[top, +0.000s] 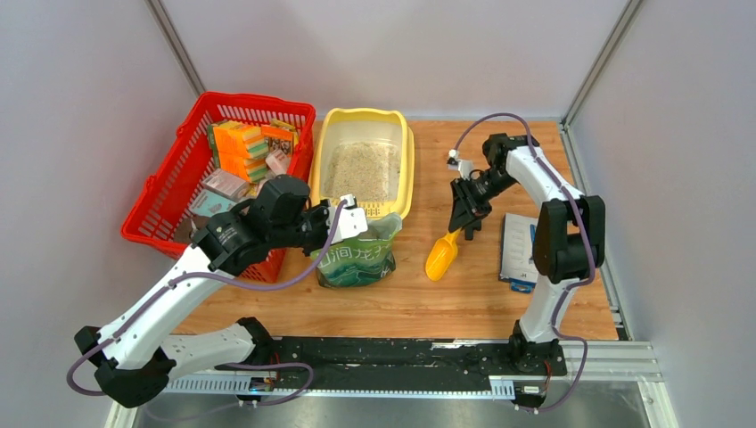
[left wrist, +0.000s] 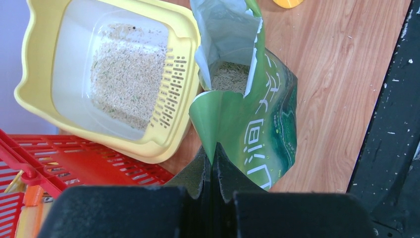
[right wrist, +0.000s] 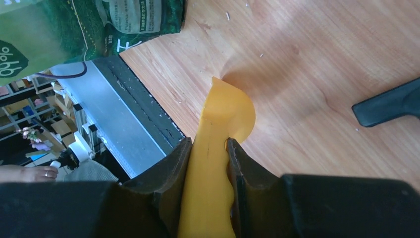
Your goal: Fill the litter box with clean litter
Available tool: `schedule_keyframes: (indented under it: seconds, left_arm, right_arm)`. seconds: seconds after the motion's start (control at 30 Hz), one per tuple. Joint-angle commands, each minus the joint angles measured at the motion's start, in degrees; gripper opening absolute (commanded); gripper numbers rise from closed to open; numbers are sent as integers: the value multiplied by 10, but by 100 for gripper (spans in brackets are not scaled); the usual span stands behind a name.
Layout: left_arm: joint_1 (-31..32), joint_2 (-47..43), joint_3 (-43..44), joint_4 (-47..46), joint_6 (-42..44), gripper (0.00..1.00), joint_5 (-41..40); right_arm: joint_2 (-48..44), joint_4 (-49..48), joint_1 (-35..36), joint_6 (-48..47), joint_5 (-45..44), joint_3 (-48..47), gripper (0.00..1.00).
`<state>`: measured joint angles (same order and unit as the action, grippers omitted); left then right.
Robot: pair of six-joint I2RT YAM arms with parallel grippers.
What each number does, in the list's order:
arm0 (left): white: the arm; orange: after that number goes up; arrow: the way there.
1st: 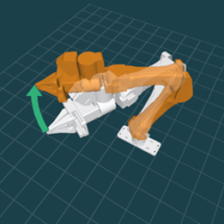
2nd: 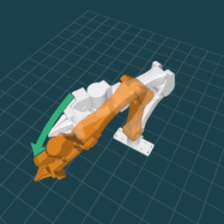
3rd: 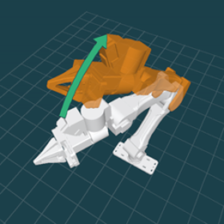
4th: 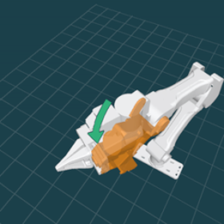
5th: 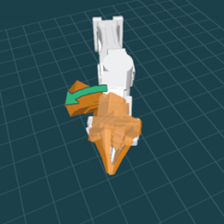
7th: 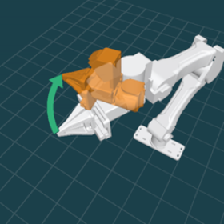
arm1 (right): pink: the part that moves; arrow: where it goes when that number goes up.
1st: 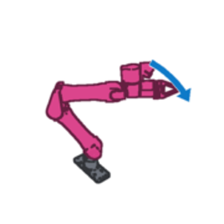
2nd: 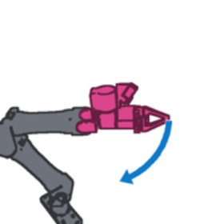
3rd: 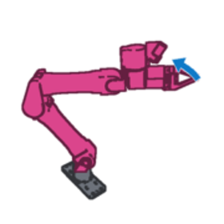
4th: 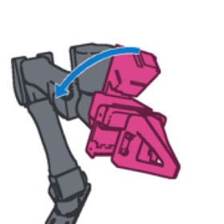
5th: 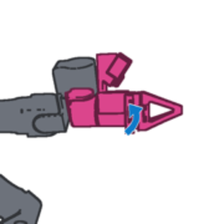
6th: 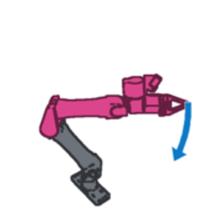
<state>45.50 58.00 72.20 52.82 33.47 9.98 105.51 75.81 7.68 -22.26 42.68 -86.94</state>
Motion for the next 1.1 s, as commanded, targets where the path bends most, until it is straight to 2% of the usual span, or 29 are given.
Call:
schedule_keyframes:
  seconds: [0.0, 0.03, 0.07, 0.17, 0.23, 0.37, 0.6, 0.77, 0.8, 0.93, 1.07]
  left_arm:
    - [-3, -17, 2, -32, 3, 0, 5]
    - [-4, -17, 1, -34, 2, 0, 6]
    - [-4, -17, -1, -34, 3, 0, 4]
    - [-6, -15, -2, -36, 0, 0, 7]
    - [-6, -15, -2, -34, -3, 0, 14]
    - [-5, -18, -4, -32, -4, 0, 22]
    - [-6, -25, 0, -39, -31, 0, 46]
    - [-6, -26, -5, -55, -74, 0, 75]
    - [-6, -26, -7, -58, -79, 0, 78]
    - [-6, -25, -9, -74, -97, 0, 82]
    - [-6, -16, 2, -86, -115, 0, 91]
  right_arm:
    - [28, 65, -3, -29, 5, -55, 8]
    - [41, 61, -2, -23, 5, -64, 10]
    - [47, 57, -3, -14, 4, -70, 23]
    - [67, 27, -3, 20, -28, -85, 46]
    - [73, -6, -3, 44, -80, -92, 51]
    - [65, -24, -10, 49, -114, -130, 67]
    - [-48, -87, -9, 80, -144, -104, 73]
    - [-153, -110, 21, 128, -89, -50, 73]
    - [-197, -121, 30, 145, -75, -37, 73]
    - [-272, -193, 108, 219, -39, 15, 76]
    - [-290, -225, 183, 276, -74, 36, 77]
